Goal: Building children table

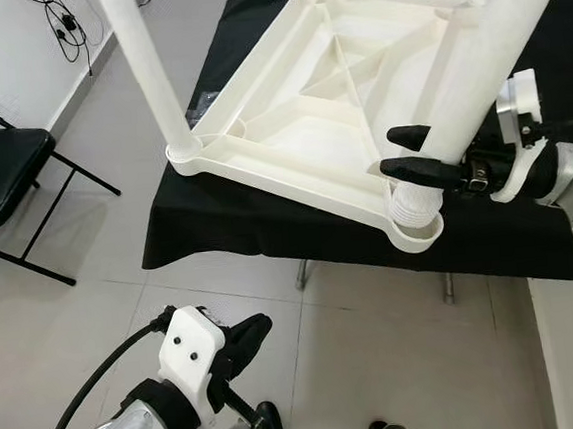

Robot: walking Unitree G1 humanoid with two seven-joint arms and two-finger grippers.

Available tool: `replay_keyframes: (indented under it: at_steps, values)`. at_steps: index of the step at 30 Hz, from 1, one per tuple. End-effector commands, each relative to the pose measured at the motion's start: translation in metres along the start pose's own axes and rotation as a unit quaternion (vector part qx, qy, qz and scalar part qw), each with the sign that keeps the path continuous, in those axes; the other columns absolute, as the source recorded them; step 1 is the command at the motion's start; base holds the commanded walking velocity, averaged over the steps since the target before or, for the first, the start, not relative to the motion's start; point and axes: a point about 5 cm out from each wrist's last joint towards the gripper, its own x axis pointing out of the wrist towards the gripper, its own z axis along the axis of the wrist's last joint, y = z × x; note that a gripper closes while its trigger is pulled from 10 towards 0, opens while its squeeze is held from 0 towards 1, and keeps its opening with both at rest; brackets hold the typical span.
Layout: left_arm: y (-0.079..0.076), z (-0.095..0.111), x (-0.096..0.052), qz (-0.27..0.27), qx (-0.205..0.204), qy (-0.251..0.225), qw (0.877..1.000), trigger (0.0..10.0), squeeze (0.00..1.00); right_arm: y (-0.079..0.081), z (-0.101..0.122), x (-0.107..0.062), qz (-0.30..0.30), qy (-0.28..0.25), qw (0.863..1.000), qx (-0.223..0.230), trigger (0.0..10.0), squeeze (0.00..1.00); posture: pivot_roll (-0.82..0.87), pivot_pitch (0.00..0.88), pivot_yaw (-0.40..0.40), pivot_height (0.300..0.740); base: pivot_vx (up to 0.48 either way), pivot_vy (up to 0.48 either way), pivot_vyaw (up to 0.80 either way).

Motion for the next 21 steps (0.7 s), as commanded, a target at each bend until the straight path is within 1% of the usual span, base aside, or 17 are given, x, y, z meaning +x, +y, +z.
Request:
replay_keyframes:
  at_steps: [1,5,6,7,10,13,17,21]
  values:
    - [-0.001,-0.001,-0.005,-0.006,-0.003,0.012,1.0,10.0,0.0,0.007,-0.005,-0.003,0.02,0.011,1.0,0.01,10.0,0.0,0.03,0.364,0.059,0.74,0.0,0.0,0.0]
    - [-0.001,-0.002,-0.006,-0.006,-0.006,0.014,1.0,10.0,0.0,0.011,-0.006,-0.002,0.034,0.016,0.999,0.012,10.0,0.0,0.02,0.364,0.061,0.74,0.0,0.0,0.0]
    - [-0.001,-0.002,-0.006,-0.006,-0.006,0.014,1.0,10.0,0.0,0.015,-0.007,0.001,0.046,0.017,0.999,0.013,10.0,0.0,0.02,0.363,0.061,0.74,0.0,0.0,0.0]
    - [-0.001,-0.002,-0.006,-0.006,-0.006,0.014,1.0,10.0,0.0,0.015,-0.007,0.001,0.046,0.017,0.999,0.013,10.0,0.0,0.02,0.363,0.061,0.74,0.0,0.0,0.0]
    - [-0.001,-0.001,-0.006,-0.007,-0.009,0.014,1.0,10.0,0.0,0.026,-0.008,0.009,0.076,0.017,0.997,0.016,10.0,0.0,0.02,0.36,0.058,0.74,0.0,0.0,0.0]
    - [-0.002,-0.001,-0.007,-0.008,-0.01,0.014,1.0,10.0,0.0,0.03,-0.01,0.014,0.089,0.016,0.996,0.017,10.0,0.0,0.02,0.355,0.056,0.74,0.0,0.0,0.0]
    - [-0.003,0.0,-0.008,-0.008,-0.01,0.014,1.0,10.0,0.0,0.032,-0.01,0.019,0.1,0.011,0.995,0.022,10.0,0.0,0.03,0.356,0.056,0.74,0.0,0.0,0.0]
    - [-0.003,0.0,-0.008,-0.009,-0.012,0.014,1.0,10.0,0.0,0.031,-0.013,0.026,0.116,0.011,0.993,0.025,10.0,0.0,0.03,0.358,0.055,0.74,0.0,0.0,0.0]
